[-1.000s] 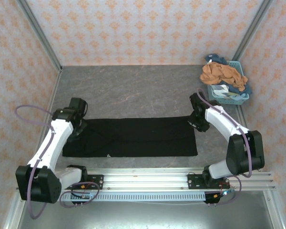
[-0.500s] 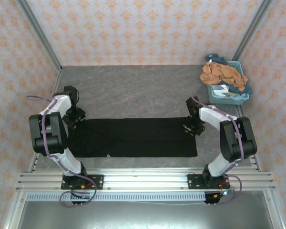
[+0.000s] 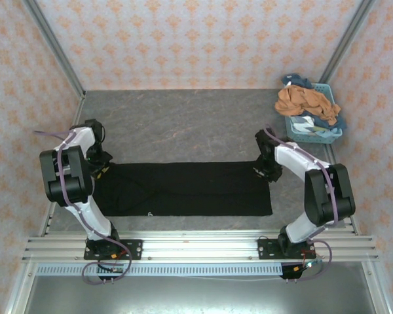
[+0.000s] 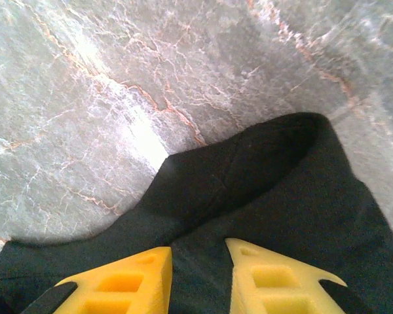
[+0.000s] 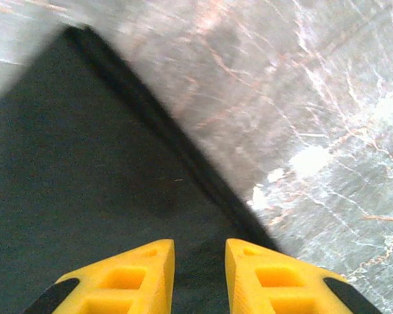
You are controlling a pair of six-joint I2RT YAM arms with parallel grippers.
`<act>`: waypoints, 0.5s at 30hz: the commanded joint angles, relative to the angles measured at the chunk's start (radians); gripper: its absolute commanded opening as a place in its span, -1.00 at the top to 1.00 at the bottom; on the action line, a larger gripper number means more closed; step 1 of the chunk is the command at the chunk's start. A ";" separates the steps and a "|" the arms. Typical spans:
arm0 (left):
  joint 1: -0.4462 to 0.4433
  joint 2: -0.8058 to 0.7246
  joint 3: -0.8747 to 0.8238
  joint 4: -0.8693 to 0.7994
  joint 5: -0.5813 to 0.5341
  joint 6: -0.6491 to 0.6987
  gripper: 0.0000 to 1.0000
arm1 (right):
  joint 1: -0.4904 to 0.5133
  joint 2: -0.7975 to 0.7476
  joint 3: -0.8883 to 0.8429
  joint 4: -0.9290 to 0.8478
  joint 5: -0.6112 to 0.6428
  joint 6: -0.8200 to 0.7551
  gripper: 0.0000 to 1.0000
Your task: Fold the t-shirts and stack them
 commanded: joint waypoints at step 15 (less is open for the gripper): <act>-0.154 0.031 0.025 0.012 0.149 -0.084 0.41 | 0.095 0.315 0.238 -0.020 -0.015 0.004 0.46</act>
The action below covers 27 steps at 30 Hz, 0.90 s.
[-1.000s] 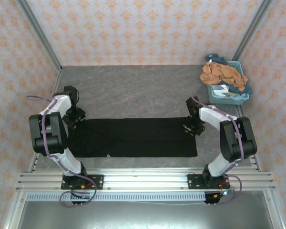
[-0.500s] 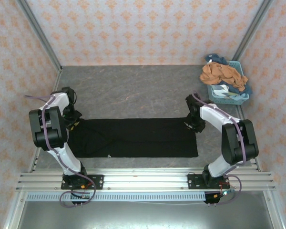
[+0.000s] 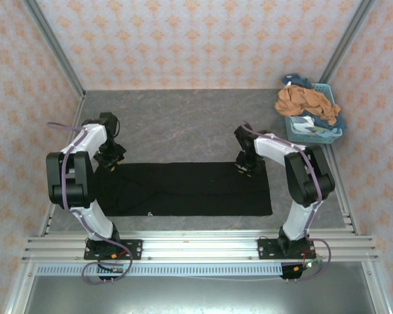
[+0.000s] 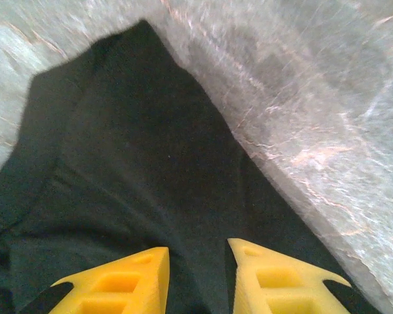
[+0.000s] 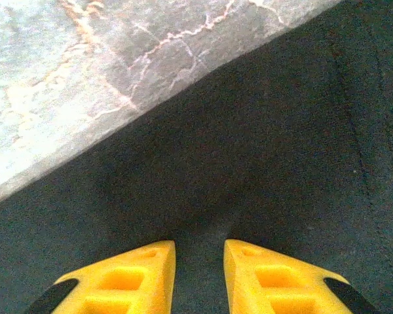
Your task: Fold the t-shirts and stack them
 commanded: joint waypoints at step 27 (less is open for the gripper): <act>-0.157 0.050 0.098 0.153 0.290 0.424 -0.13 | -0.166 0.089 0.410 -0.041 -0.122 -0.180 0.02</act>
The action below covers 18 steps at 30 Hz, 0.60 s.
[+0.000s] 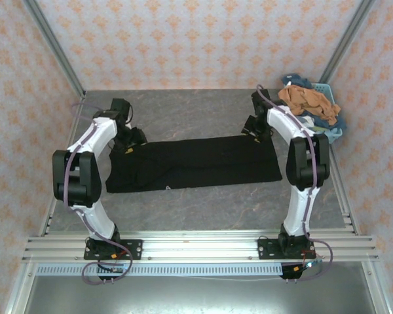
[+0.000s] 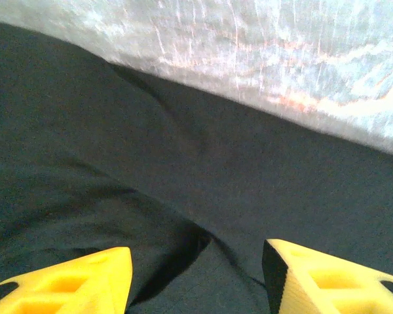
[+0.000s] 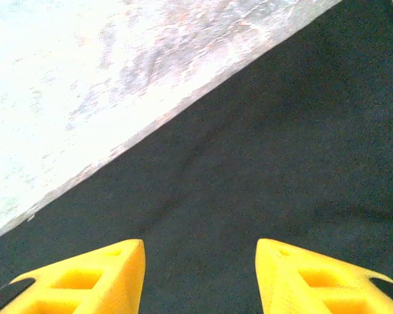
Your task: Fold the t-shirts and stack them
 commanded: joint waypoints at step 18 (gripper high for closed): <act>-0.024 -0.269 -0.328 -0.014 -0.166 -0.498 0.01 | 0.099 -0.145 -0.193 0.050 -0.074 0.046 0.06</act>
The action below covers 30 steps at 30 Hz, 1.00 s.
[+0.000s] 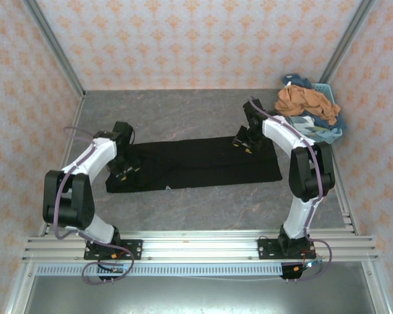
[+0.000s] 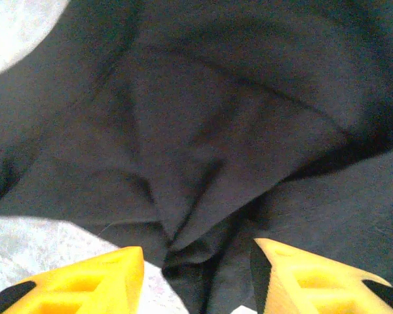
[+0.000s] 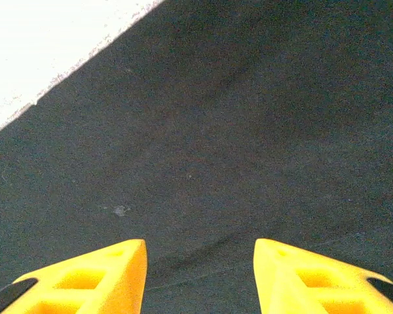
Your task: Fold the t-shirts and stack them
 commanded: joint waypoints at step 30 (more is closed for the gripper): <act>-0.188 0.143 0.100 0.147 0.053 0.142 -0.02 | 0.017 -0.061 -0.081 0.044 -0.026 0.019 0.06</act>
